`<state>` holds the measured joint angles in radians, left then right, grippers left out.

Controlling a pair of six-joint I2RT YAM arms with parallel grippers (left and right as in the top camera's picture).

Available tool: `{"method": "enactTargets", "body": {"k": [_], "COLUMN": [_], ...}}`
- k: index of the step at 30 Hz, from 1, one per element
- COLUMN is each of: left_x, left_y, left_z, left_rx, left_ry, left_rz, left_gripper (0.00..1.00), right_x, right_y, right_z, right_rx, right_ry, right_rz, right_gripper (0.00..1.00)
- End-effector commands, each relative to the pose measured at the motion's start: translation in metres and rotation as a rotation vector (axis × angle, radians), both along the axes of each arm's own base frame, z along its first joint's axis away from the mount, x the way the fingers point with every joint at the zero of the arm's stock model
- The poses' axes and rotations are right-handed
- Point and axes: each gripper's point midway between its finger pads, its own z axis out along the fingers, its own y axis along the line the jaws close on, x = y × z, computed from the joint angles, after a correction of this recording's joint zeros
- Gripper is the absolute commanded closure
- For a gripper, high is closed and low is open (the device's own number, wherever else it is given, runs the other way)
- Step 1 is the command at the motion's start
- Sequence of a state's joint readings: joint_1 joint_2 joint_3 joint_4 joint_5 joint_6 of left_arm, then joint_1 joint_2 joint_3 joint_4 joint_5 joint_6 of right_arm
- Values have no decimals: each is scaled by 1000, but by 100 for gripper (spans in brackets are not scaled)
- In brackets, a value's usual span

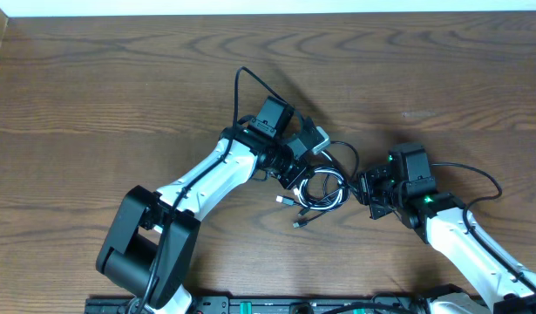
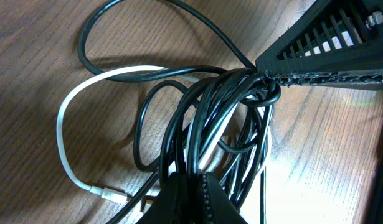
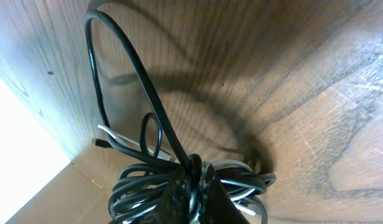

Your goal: Untangle cables

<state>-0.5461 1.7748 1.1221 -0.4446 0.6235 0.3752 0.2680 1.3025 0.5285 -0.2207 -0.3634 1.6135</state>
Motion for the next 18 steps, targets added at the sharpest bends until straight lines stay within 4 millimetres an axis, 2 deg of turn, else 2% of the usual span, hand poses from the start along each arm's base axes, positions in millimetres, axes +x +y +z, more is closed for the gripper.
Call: {"method": "enactTargets", "body": {"k": [1,5,8,13,18], "left_x": [-4,-2,7,24,31], "left_y": [-2,-1,9,26,35], "left_z": [9,8,0,-8,-12], "left_rx": [-24,-15,59,164,219], "left_ry": [-17,-24,-66,-106,-132], "left_rz": [-27,-21,16,119,165], "left_gripper": [92,92,92,92,92], "right_x": [2,7,19,24,26], "right_y": [0,-4,2,1,-6], "right_z": [1,2,17,44,65], "right_rx": [-19,-103,-119,-148,-200], "right_ry": [-9,-101,-244,-371,-458], "right_rz": [7,113,223,264,260], "right_gripper": [99,99,99,99,99]}}
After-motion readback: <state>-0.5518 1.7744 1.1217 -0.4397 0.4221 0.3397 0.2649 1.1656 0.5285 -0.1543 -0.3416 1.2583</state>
